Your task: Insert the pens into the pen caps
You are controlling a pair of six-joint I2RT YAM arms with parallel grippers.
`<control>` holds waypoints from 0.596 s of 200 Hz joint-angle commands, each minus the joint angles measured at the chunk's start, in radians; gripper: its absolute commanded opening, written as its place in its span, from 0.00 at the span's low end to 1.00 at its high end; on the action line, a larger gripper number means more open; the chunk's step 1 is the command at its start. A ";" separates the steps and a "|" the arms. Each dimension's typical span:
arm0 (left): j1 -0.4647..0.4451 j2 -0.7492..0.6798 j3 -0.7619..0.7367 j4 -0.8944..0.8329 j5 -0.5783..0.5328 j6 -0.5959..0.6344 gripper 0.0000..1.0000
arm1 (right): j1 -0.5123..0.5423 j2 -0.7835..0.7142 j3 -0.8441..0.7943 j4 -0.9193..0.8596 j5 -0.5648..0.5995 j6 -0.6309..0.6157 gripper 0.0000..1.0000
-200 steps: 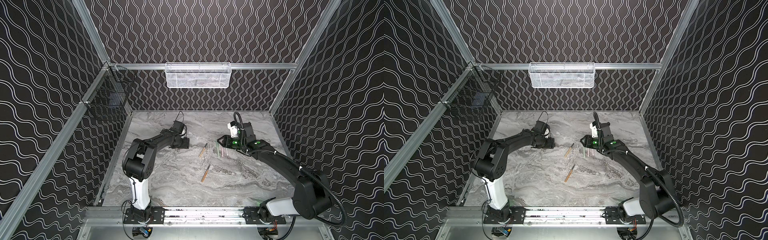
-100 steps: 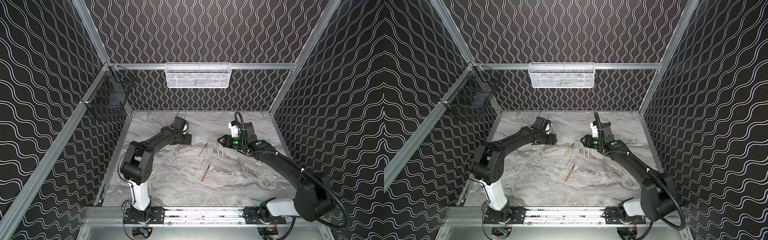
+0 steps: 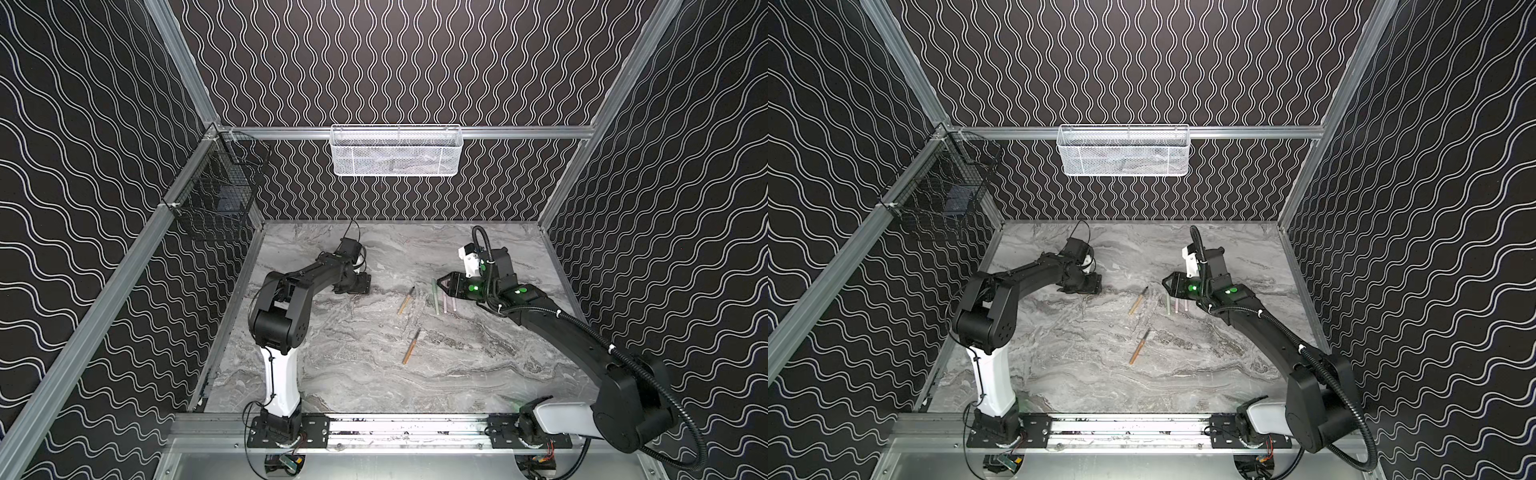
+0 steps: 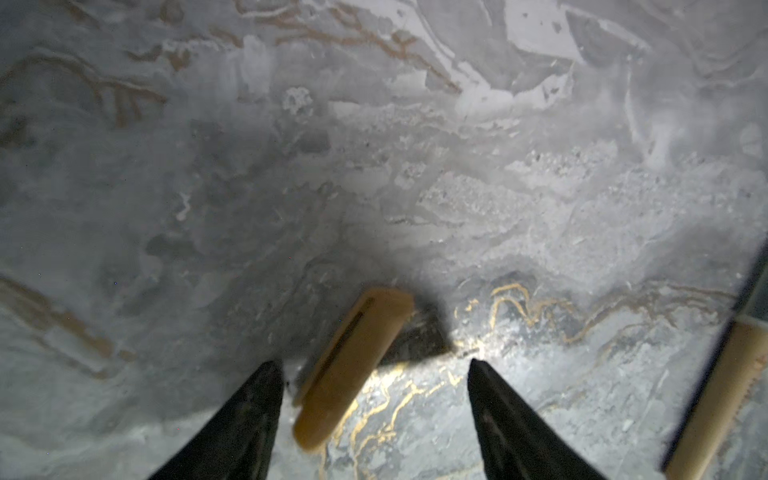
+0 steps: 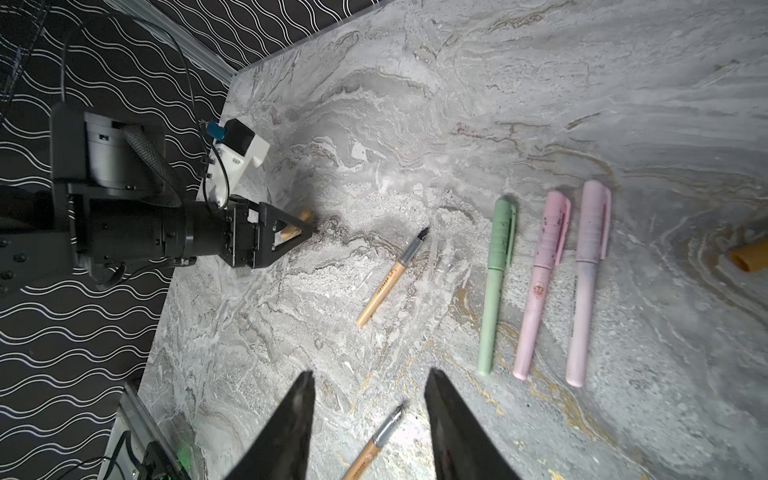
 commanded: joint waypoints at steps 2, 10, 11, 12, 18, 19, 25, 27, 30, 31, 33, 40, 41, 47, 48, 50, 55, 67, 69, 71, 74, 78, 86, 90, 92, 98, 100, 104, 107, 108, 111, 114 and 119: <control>-0.020 -0.030 -0.020 0.016 0.029 -0.014 0.74 | 0.000 -0.013 -0.005 0.015 -0.005 -0.009 0.46; -0.028 -0.039 -0.024 0.012 0.027 -0.014 0.74 | 0.000 -0.015 -0.007 0.019 -0.005 -0.009 0.46; -0.029 -0.041 -0.024 0.012 0.027 -0.013 0.74 | 0.000 -0.015 -0.007 0.019 -0.005 -0.010 0.46; -0.031 -0.042 -0.024 0.012 0.027 -0.013 0.74 | 0.000 -0.015 -0.008 0.019 -0.005 -0.010 0.46; -0.038 -0.048 -0.024 0.010 0.021 -0.014 0.74 | 0.000 -0.016 -0.009 0.022 -0.005 -0.011 0.46; -0.039 -0.048 -0.024 0.009 0.020 -0.014 0.74 | 0.000 -0.016 -0.009 0.023 -0.005 -0.010 0.46; -0.045 -0.051 -0.020 0.005 0.011 -0.010 0.74 | 0.000 -0.016 -0.010 0.024 -0.005 -0.010 0.46; -0.047 -0.051 -0.019 0.003 0.006 -0.009 0.74 | 0.000 -0.016 -0.010 0.023 -0.005 -0.011 0.46; -0.049 -0.051 -0.015 0.001 -0.002 -0.006 0.74 | 0.000 -0.015 -0.010 0.022 -0.006 -0.010 0.46; -0.051 -0.051 -0.014 -0.001 -0.005 -0.005 0.74 | 0.000 -0.015 -0.010 0.021 -0.007 -0.011 0.46; -0.053 -0.050 -0.011 -0.004 -0.008 -0.003 0.74 | 0.000 -0.015 -0.009 0.021 -0.008 -0.012 0.46; -0.055 -0.044 -0.001 -0.012 -0.025 0.005 0.74 | 0.000 -0.015 -0.010 0.019 -0.011 -0.014 0.46; -0.055 -0.044 0.000 -0.014 -0.028 0.006 0.74 | 0.000 -0.016 -0.010 0.019 -0.011 -0.014 0.46; -0.055 -0.034 0.010 -0.023 -0.040 0.012 0.74 | 0.000 -0.017 -0.013 0.019 -0.011 -0.014 0.46; -0.055 -0.033 0.011 -0.025 -0.042 0.013 0.74 | 0.000 -0.017 -0.013 0.019 -0.011 -0.013 0.46; -0.055 -0.031 0.015 -0.028 -0.047 0.015 0.74 | 0.000 -0.018 -0.013 0.019 -0.011 -0.013 0.46; -0.055 -0.023 0.022 -0.037 -0.056 0.021 0.74 | 0.000 -0.019 -0.015 0.018 -0.008 -0.014 0.46; -0.055 -0.007 0.033 -0.049 -0.084 0.032 0.73 | 0.000 -0.024 -0.020 0.018 -0.003 -0.016 0.46; -0.056 -0.004 0.036 -0.051 -0.092 0.035 0.73 | 0.000 -0.025 -0.021 0.018 -0.002 -0.016 0.46; -0.056 -0.001 0.039 -0.054 -0.098 0.037 0.72 | 0.000 -0.026 -0.022 0.018 -0.001 -0.016 0.46; -0.056 0.004 0.043 -0.058 -0.111 0.039 0.72 | 0.000 -0.027 -0.022 0.018 0.001 -0.016 0.46; -0.056 0.011 0.050 -0.065 -0.126 0.041 0.71 | 0.000 -0.028 -0.025 0.020 0.002 -0.018 0.46; -0.058 0.024 0.062 -0.078 -0.152 0.050 0.68 | 0.001 -0.030 -0.030 0.025 0.004 -0.016 0.46; -0.058 0.028 0.065 -0.082 -0.166 0.053 0.67 | 0.000 -0.030 -0.031 0.027 0.004 -0.016 0.46; -0.058 0.030 0.066 -0.084 -0.176 0.053 0.67 | 0.000 -0.030 -0.032 0.027 0.003 -0.016 0.46; -0.058 0.032 0.066 -0.083 -0.191 0.056 0.67 | 0.000 -0.029 -0.032 0.030 0.002 -0.016 0.46; -0.058 0.032 0.064 -0.082 -0.195 0.058 0.66 | 0.000 -0.028 -0.032 0.030 0.001 -0.016 0.46; -0.058 0.033 0.063 -0.079 -0.202 0.063 0.65 | 0.000 -0.027 -0.030 0.029 -0.001 -0.017 0.46; -0.059 0.034 0.062 -0.080 -0.205 0.066 0.65 | 0.000 -0.026 -0.029 0.028 -0.003 -0.016 0.46; -0.059 0.035 0.063 -0.079 -0.206 0.067 0.65 | 0.001 -0.026 -0.029 0.028 -0.004 -0.016 0.46; -0.059 0.035 0.065 -0.080 -0.209 0.070 0.64 | 0.001 -0.025 -0.028 0.027 -0.004 -0.018 0.46; -0.059 0.037 0.068 -0.084 -0.212 0.071 0.63 | 0.000 -0.024 -0.027 0.027 -0.005 -0.017 0.45; -0.059 0.042 0.071 -0.089 -0.217 0.074 0.61 | 0.000 -0.022 -0.027 0.028 -0.006 -0.018 0.45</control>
